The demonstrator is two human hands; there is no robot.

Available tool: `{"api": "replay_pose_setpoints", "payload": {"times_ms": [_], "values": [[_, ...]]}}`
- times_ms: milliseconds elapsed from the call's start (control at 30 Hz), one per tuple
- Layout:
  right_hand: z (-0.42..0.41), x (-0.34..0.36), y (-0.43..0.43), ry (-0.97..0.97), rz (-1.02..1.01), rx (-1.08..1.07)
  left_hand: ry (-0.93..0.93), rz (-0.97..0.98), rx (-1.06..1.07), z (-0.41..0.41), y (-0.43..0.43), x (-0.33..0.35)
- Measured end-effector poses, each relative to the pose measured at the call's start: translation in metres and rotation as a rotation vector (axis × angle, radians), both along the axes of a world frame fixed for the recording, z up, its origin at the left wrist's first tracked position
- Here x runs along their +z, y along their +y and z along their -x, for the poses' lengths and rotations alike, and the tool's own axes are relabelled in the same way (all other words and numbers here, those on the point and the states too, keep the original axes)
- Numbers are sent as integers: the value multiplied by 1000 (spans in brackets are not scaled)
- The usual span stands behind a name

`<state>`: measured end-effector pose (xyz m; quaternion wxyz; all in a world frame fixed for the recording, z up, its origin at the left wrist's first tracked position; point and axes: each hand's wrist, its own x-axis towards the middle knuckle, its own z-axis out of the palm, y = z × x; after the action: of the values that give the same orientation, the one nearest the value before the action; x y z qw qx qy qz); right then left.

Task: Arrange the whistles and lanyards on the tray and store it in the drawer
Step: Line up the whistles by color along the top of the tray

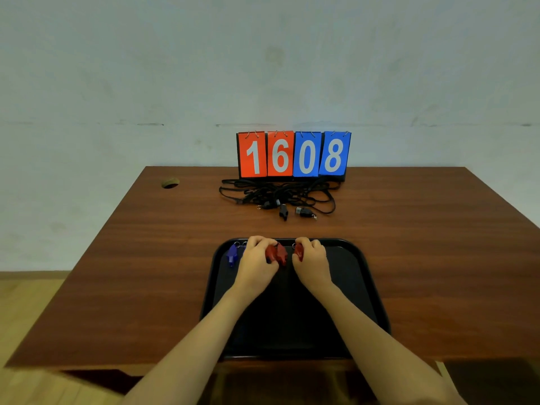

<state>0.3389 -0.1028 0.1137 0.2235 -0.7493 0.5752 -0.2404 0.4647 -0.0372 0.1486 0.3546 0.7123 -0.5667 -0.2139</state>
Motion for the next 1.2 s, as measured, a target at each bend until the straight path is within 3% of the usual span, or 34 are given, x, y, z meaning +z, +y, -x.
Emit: {"api": "replay_pose_setpoints", "payload": {"times_ms": [67,333,467,633,800,933,1033,1200], "values": [[-3,-2,1,95,31,-9,-12,9,0,-1,2,-1],[-1,-3,1,171,11,-14,-28,26,-16,-3,5,-7],[2,1,3,153,-18,-19,-15,40,-30,2,1,-4],[24,12,8,30,92,-77,-43,72,-104,23,-10,0],[65,23,1,68,81,-125,-156,55,-260,57,-28,-1],[88,19,-3,94,-13,-100,-386,72,-268,78,-46,-5],[94,15,-3,92,-67,-42,-510,-59,-264,83,-56,-10],[85,8,-5,84,-85,39,-476,-167,-298,73,-60,-13]]}}
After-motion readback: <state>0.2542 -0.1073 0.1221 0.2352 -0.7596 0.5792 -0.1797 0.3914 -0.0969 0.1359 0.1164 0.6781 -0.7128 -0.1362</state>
